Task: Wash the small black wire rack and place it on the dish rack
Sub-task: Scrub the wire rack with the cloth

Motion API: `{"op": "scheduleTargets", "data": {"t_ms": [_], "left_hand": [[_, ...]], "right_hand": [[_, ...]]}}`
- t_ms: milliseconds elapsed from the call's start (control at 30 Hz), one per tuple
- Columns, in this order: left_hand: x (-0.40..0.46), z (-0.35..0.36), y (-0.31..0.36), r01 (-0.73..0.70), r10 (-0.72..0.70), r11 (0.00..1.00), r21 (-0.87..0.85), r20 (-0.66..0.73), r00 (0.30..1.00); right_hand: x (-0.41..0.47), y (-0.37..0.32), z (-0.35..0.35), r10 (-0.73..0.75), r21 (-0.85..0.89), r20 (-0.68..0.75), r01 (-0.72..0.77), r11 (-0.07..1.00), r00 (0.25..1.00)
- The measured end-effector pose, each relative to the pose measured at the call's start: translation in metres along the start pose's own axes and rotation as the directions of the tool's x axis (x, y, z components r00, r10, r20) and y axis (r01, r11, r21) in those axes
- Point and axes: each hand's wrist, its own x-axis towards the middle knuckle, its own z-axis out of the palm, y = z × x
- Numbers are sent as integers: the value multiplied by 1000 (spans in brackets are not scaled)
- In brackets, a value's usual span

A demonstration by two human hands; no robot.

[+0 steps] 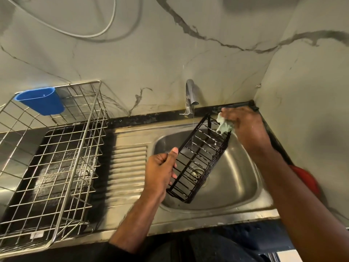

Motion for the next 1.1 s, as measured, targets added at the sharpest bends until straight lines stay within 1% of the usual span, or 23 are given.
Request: {"op": "scheduleTargets", "data": {"t_ms": [133,167,200,233,267,367,433,500,567,633,667,700,767,800,867,967,1100], "left_hand": [[0,-2,1,11,-12,998,-69,-9,1000],[0,-3,0,12,-12,996,-88,-5,1000],[-1,-3,1,11,-11,994,-108,4,1000],[-1,-4,0,4,-2,993,-122,15,1000],[-2,-5,1,-5,8,992,-125,26,1000],[0,-10,-2,-23,26,995,-94,39,999],[1,-11,-3,-9,11,995,-95,28,1000],[3,-11,-5,4,-2,995,-98,29,1000],[8,-12,-8,9,-7,999,-40,36,999],[14,-17,-14,-6,0,994,105,49,999],[16,-19,-15,-12,5,989,145,46,999],[17,-19,-15,-17,13,990,139,29,999],[14,-14,-7,0,-1,1000,18,25,1000],[13,-9,-1,2,1,999,-45,59,998],[15,0,7,-22,37,993,-117,135,990],[22,5,15,-12,41,986,-168,171,984],[27,11,13,53,-2,958,-283,177,984]], "right_hand": [[-11,-3,2,208,164,-97,-190,968,973],[-16,-4,5,285,235,-112,-254,938,952],[-21,-5,9,374,332,-104,-322,886,922],[-25,-6,12,451,429,-74,-379,820,890],[-27,-7,13,489,487,-42,-410,771,871],[-25,-6,8,448,548,88,-419,724,890],[-21,-9,0,427,632,179,-436,641,886],[-17,-14,-5,431,683,218,-452,573,876],[-15,-21,-8,427,681,216,-449,578,878],[-17,-31,-8,421,676,205,-439,591,883],[-19,-37,-8,417,674,200,-433,598,887],[-21,-44,-8,407,671,201,-428,606,891],[-28,-59,-3,355,628,200,-397,669,913],[-32,-66,2,322,586,205,-379,716,924],[-39,-76,13,287,502,213,-356,788,934],[-44,-84,22,231,376,186,-287,881,955],[-49,-83,15,127,260,173,-170,950,977]]}}
